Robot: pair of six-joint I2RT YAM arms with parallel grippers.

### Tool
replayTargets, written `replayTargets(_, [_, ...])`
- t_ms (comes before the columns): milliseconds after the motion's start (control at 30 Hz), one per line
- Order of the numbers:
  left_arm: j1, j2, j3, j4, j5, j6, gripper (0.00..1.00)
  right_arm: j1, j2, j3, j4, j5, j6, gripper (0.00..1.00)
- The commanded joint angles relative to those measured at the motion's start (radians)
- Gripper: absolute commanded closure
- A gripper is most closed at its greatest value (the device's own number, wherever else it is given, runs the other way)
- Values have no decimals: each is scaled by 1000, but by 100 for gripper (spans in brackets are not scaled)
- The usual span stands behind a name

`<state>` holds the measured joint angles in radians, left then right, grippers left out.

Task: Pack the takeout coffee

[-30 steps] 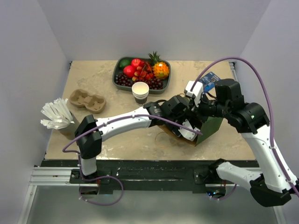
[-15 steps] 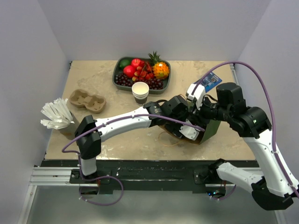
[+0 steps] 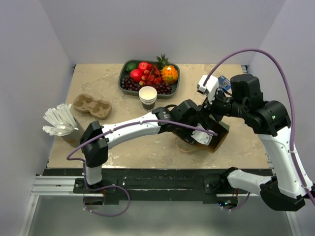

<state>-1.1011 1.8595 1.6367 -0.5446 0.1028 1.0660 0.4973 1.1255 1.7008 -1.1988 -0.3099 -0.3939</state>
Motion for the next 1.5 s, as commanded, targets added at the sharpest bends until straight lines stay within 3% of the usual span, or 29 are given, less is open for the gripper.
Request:
replayTargets(0, [-13, 32, 41, -3, -54, 6, 100, -3, 16, 106, 84, -21, 15, 23])
replayTargets(200, [-17, 75, 87, -52, -100, 46, 100, -8, 89, 279, 96, 23, 49, 22])
replayTargets(500, [-19, 168, 221, -227, -132, 65, 100, -72, 94, 361, 163, 40, 99, 21])
replayTargets(767, [-26, 196, 281, -314, -150, 88, 100, -95, -6, 206, 335, 218, 133, 16])
replayTargets(1267, [-31, 210, 304, -261, -320, 141, 100, -147, -39, 71, 88, 135, 138, 25])
replayTargets(1333, [-31, 210, 308, -256, -334, 150, 100, -151, -21, 103, 67, 134, 118, 24])
replayTargets(1467, [-29, 205, 327, -264, -325, 141, 100, -169, 64, 258, -130, 124, 64, 22])
